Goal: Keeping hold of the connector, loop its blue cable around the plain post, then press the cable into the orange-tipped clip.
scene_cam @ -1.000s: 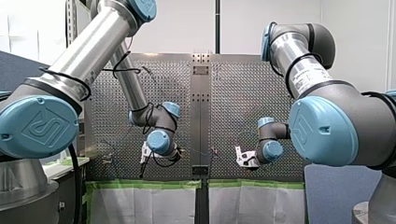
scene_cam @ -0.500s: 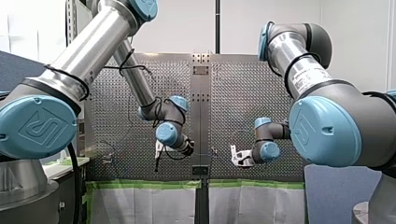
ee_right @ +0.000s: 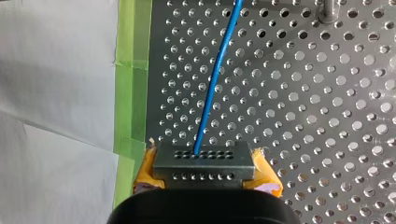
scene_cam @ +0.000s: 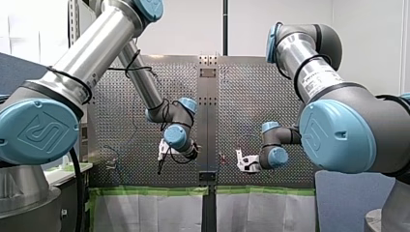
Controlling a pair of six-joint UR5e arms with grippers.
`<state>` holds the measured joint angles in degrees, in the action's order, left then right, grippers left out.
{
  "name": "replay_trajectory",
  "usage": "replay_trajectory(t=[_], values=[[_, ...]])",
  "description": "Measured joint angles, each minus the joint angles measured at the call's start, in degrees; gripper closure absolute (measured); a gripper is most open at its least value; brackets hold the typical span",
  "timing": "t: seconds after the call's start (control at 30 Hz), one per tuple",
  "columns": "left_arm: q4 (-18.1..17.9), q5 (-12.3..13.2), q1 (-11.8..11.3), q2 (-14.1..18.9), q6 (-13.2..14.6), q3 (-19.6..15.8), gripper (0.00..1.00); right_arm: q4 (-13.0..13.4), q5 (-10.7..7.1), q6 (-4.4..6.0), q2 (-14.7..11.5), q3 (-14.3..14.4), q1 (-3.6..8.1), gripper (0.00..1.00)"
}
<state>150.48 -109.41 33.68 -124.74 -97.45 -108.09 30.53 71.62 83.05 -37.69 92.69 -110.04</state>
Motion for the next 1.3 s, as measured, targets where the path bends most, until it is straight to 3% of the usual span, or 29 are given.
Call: replay_trajectory(t=[0.47, 1.0, 1.17, 1.3], values=[[-0.20, -1.52, 0.09, 0.02, 0.08, 0.02, 0.00, 0.76, 0.98, -0.12, -0.04, 0.00, 0.07, 1.00], [-1.67, -5.21, 0.06, 0.13, 6.13, 0.12, 0.00, 1.04, 0.87, 0.11, 0.00, 0.00, -0.07, 1.00], [-2.25, -4.96, -0.04, 0.14, 6.73, 0.16, 0.00, 1.07, 0.84, 0.13, 0.01, 0.00, -0.09, 1.00], [-4.21, -3.14, -0.19, 0.08, 7.05, 0.57, 0.00, 1.13, 0.75, 0.17, 0.02, 0.00, -0.09, 1.00]])
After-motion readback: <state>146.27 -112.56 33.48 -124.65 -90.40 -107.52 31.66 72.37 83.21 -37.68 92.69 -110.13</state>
